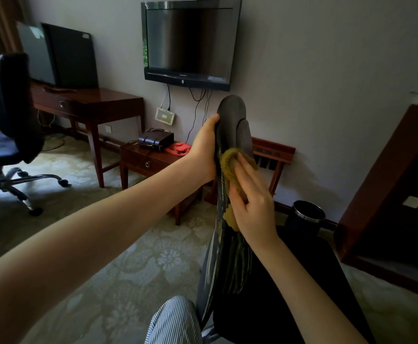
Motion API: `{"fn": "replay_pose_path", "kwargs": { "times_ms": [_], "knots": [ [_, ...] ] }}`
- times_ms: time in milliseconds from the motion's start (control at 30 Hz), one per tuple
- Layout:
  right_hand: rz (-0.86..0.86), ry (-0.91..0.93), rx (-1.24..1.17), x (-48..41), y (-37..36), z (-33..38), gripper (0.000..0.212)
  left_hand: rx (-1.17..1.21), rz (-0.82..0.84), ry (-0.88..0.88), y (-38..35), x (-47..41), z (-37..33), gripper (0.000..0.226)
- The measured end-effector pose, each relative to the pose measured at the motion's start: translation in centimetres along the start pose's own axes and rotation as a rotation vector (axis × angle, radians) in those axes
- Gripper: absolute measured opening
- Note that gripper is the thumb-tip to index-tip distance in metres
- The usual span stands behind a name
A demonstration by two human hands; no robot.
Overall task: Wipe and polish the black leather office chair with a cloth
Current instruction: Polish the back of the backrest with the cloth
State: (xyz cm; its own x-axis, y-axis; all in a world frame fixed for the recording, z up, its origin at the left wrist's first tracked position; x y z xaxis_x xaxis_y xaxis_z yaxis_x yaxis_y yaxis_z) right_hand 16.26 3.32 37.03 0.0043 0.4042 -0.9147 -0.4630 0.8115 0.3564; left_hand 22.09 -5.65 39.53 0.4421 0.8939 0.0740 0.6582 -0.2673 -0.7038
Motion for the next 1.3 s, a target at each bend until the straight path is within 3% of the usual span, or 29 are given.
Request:
{"fn": "replay_pose_path", "kwargs": {
  "times_ms": [167, 267, 400, 467, 567, 733, 833, 933, 1000, 1100, 1200, 1300],
  "knots": [
    [0.139, -0.120, 0.024, 4.5, -0.4, -3.1, 0.044, -0.075, 0.069, -0.011, 0.1, -0.4, 0.0, 0.051],
    [0.127, -0.249, -0.100, 4.1, 0.6, -2.7, 0.044, -0.224, 0.070, -0.051, 0.9, -1.0, -0.5, 0.056],
    [0.053, -0.451, -0.422, 1.7, 2.2, -0.1, 0.033, -0.307, -0.087, -0.467, 2.3, 1.7, -2.5, 0.036],
    [0.058, -0.501, -0.578, 0.4, 2.2, 0.9, 0.031, -0.437, 0.049, -0.608, 1.3, 4.5, -1.9, 0.027],
    [0.099, -0.507, -0.738, -1.2, 1.0, 2.3, 0.031, -0.663, 0.256, -0.694, 0.4, 6.9, -0.3, 0.034],
    [0.227, -0.457, -0.645, -1.6, -1.1, 4.2, 0.085, -0.565, 0.330, -0.769, 0.1, 8.8, -1.2, 0.030],
    [0.197, -0.343, -0.505, -1.8, -0.7, 4.6, 0.057, -0.728, 0.287, -0.926, 0.4, 9.8, -2.4, 0.015],
    [0.060, -0.204, -0.289, -0.3, 0.8, 3.8, 0.044, -1.096, 0.173, -1.279, 0.7, 11.0, -4.0, 0.023],
    [-0.012, -0.246, -0.115, 1.5, 1.6, 1.7, 0.051, -1.226, 0.103, -1.417, 1.0, 10.7, -5.1, 0.028],
    [0.137, -0.298, 0.198, 3.0, 0.4, -0.7, 0.075, -1.353, 0.076, -1.541, 0.9, 9.5, -5.5, 0.028],
    [0.277, -0.317, 0.265, 3.5, -1.4, -1.7, 0.093, -1.517, 0.084, -1.660, 0.5, 8.8, -3.2, 0.034],
    [0.296, -0.352, 0.251, 3.5, -2.5, -2.8, 0.094, -1.509, 0.054, -1.656, 0.9, 8.3, -2.0, 0.040]
  ]
}}
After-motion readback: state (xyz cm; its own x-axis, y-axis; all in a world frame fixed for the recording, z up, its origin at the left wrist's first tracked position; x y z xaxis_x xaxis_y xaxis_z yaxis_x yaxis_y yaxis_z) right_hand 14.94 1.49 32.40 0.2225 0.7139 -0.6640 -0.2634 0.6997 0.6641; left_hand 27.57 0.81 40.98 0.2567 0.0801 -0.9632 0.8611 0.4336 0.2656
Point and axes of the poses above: each hand's wrist, its own x-axis away from the middle knuckle, its own y-axis out of the back of the hand, z = x × y, the point moved 8 cm from there along -x, towards the middle knuckle, and after that the axes turned 10 degrees about x, right-handed, at the moved point
